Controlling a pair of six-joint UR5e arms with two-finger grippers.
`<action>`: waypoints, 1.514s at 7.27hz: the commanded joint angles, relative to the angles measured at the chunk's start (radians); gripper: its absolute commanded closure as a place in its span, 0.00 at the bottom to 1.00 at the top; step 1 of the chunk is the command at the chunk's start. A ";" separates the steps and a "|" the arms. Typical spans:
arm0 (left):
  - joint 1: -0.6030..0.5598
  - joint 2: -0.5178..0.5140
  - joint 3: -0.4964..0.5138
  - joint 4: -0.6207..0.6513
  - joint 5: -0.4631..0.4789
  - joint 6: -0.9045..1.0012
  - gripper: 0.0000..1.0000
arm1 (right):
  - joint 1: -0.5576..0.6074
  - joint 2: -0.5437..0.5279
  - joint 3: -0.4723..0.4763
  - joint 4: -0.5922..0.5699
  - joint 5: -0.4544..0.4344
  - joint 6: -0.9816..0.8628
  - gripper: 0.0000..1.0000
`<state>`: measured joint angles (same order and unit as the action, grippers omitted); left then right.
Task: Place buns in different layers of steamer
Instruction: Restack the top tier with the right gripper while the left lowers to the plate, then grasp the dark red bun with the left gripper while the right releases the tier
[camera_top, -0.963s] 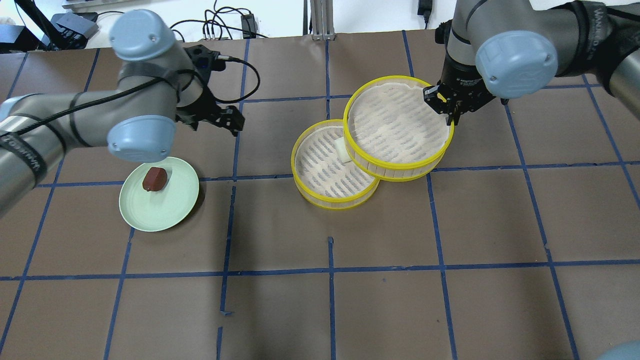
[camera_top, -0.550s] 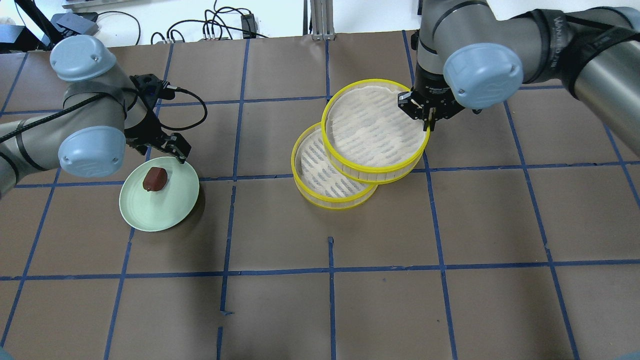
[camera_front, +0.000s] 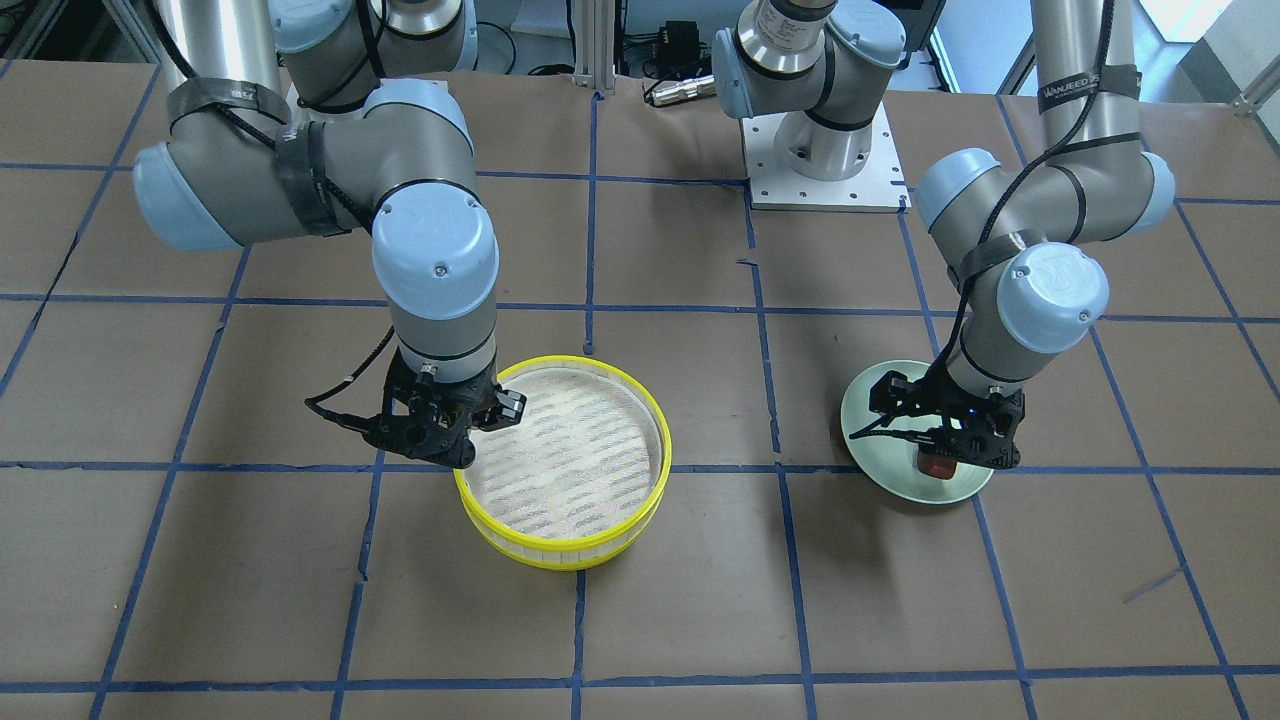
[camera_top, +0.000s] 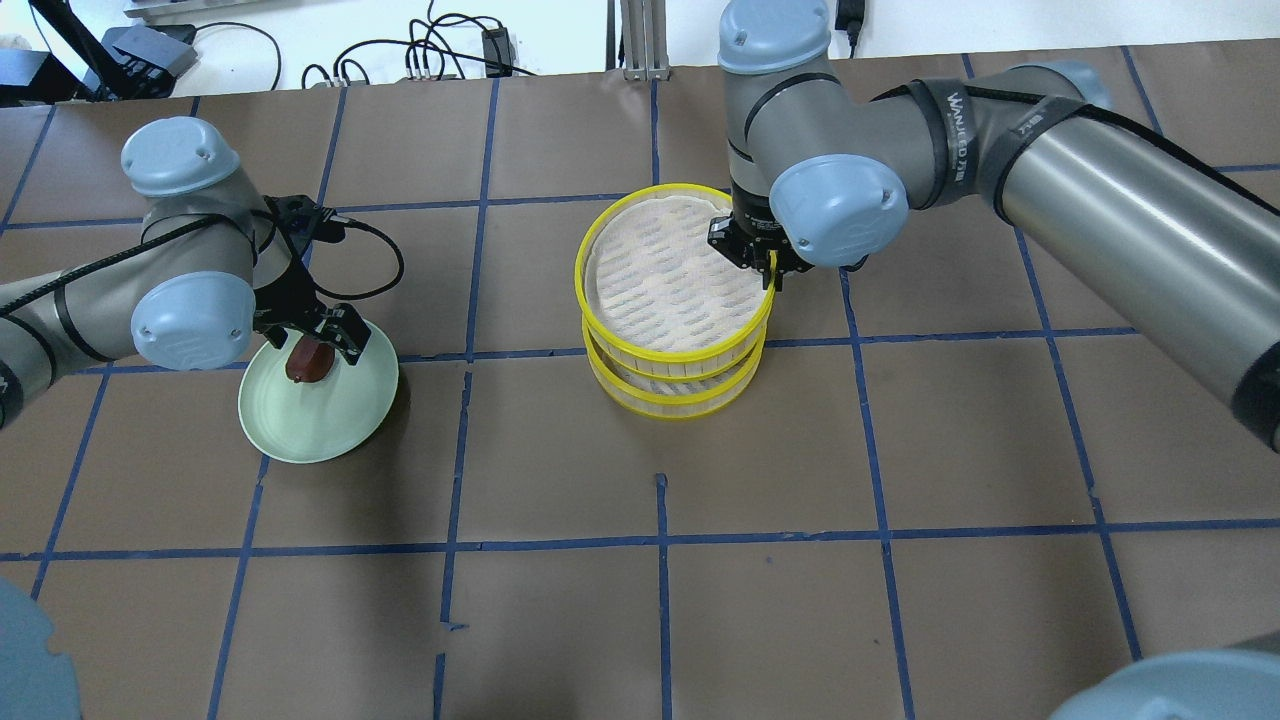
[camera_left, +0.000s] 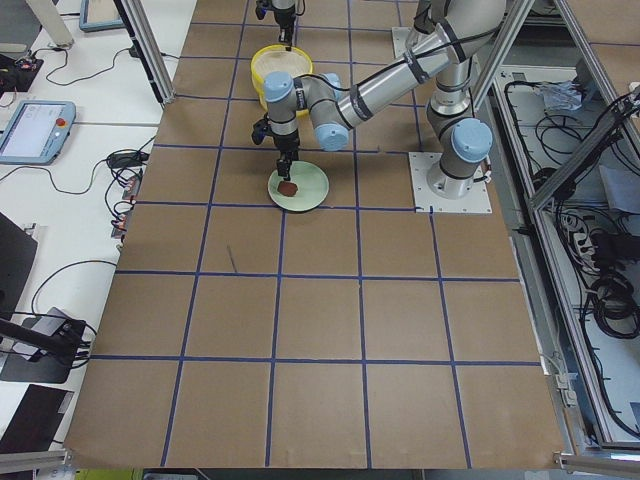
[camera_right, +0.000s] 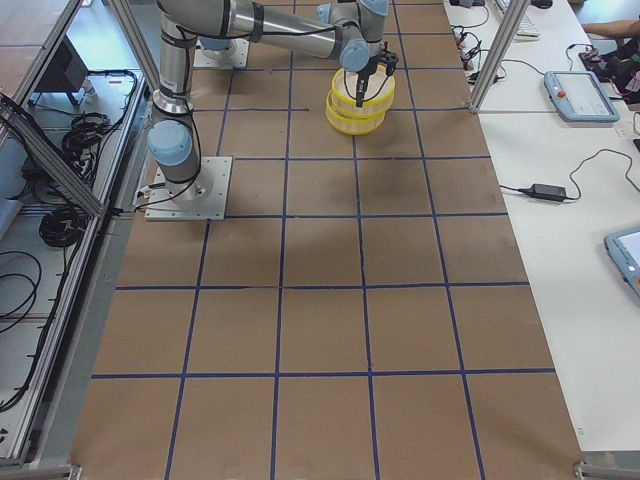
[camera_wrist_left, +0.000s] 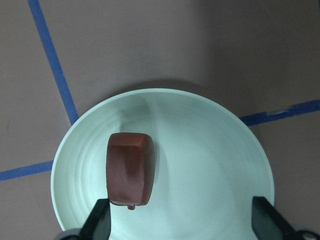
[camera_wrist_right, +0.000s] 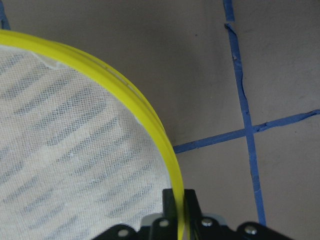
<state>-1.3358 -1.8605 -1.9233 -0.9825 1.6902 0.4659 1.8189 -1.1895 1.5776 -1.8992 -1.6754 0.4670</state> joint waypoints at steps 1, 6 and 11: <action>0.004 -0.016 0.000 0.017 0.031 0.000 0.01 | 0.014 0.010 0.007 -0.001 0.003 0.022 0.92; 0.004 -0.063 0.001 0.034 0.032 0.003 0.16 | 0.013 0.014 0.005 0.029 -0.044 -0.004 0.92; 0.003 -0.059 0.006 0.070 0.146 0.028 0.99 | 0.016 0.010 0.010 0.046 -0.029 0.021 0.89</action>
<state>-1.3323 -1.9272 -1.9213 -0.9272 1.8303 0.4773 1.8321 -1.1791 1.5872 -1.8555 -1.7066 0.4799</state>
